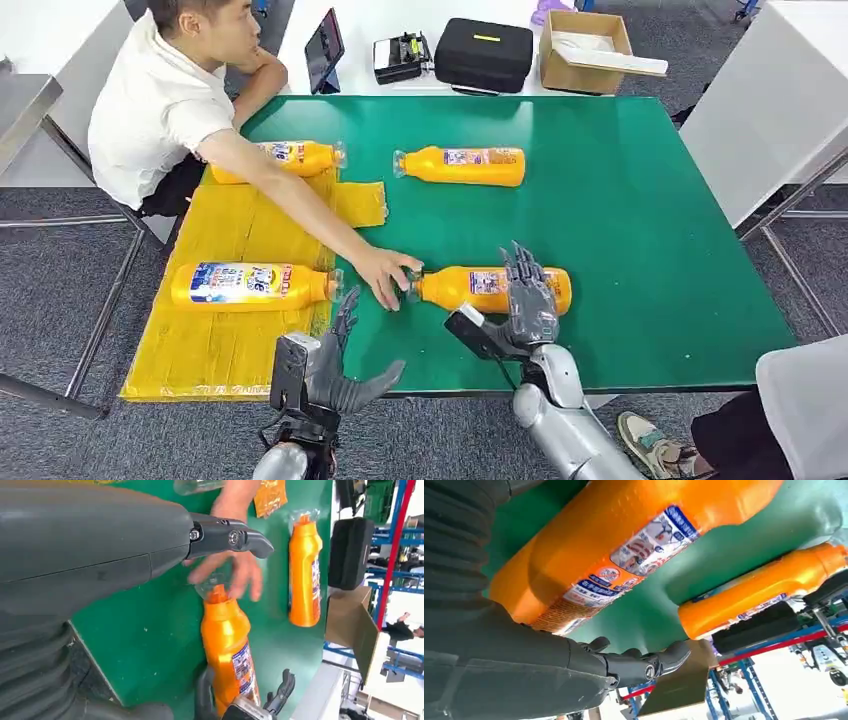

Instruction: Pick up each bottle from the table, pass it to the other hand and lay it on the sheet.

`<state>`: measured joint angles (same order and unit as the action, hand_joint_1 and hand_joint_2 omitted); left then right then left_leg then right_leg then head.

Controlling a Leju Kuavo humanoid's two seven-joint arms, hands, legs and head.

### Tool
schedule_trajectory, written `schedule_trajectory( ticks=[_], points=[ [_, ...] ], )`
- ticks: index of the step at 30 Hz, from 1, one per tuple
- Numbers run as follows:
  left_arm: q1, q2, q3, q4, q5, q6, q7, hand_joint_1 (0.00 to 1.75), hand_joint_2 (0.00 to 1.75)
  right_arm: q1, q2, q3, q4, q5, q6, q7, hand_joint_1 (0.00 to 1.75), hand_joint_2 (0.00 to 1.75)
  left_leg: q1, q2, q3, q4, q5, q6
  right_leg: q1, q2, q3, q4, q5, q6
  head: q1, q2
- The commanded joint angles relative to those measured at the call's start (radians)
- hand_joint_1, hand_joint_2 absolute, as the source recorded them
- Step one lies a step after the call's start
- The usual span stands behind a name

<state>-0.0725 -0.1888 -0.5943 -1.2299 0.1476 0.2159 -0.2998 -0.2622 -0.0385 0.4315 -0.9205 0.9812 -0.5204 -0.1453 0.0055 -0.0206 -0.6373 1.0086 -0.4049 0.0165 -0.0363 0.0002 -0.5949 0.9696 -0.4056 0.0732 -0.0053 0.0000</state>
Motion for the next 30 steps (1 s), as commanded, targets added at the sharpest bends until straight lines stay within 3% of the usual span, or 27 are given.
schedule_trajectory(
  ticks=[1,10,18,23,30],
  points=[
    [-0.022,0.030,-0.038,0.007,-0.004,-0.015,0.018,0.00,1.75,-0.034,-0.038,0.067,0.017,0.046,0.028,0.030,0.00,1.75,0.001,0.002,0.003,0.000,-0.001,0.000,0.001,0.001,0.003,-0.001,-0.001,-0.003,0.000,0.000],
    [0.002,0.044,-0.040,-0.061,-0.014,-0.053,0.060,0.00,1.75,-0.062,-0.164,0.103,0.011,0.219,0.147,0.174,0.00,1.75,0.001,0.002,0.005,0.001,-0.003,0.000,0.002,0.000,0.005,0.000,-0.002,-0.005,0.000,0.000],
    [0.034,0.053,-0.021,-0.074,0.005,-0.073,0.076,0.00,1.75,-0.028,-0.218,0.091,-0.039,0.254,0.240,0.274,0.00,1.75,0.001,0.002,0.006,0.000,-0.003,-0.001,0.002,0.000,0.007,-0.001,-0.003,-0.005,0.000,0.000],
    [0.053,0.050,-0.026,-0.090,-0.002,-0.078,0.086,0.00,1.75,-0.005,-0.251,0.059,-0.055,0.257,0.264,0.283,0.00,1.75,0.001,0.001,0.005,0.001,-0.002,0.000,0.002,-0.001,0.006,-0.001,-0.002,-0.004,0.000,0.000],
    [0.026,0.048,-0.025,-0.064,-0.024,-0.072,0.079,0.00,1.75,-0.018,-0.223,0.025,-0.005,0.218,0.266,0.254,0.00,1.75,0.001,0.001,0.003,0.000,-0.001,-0.001,0.001,0.000,0.004,-0.001,-0.001,-0.003,0.000,0.000]
  ],
)
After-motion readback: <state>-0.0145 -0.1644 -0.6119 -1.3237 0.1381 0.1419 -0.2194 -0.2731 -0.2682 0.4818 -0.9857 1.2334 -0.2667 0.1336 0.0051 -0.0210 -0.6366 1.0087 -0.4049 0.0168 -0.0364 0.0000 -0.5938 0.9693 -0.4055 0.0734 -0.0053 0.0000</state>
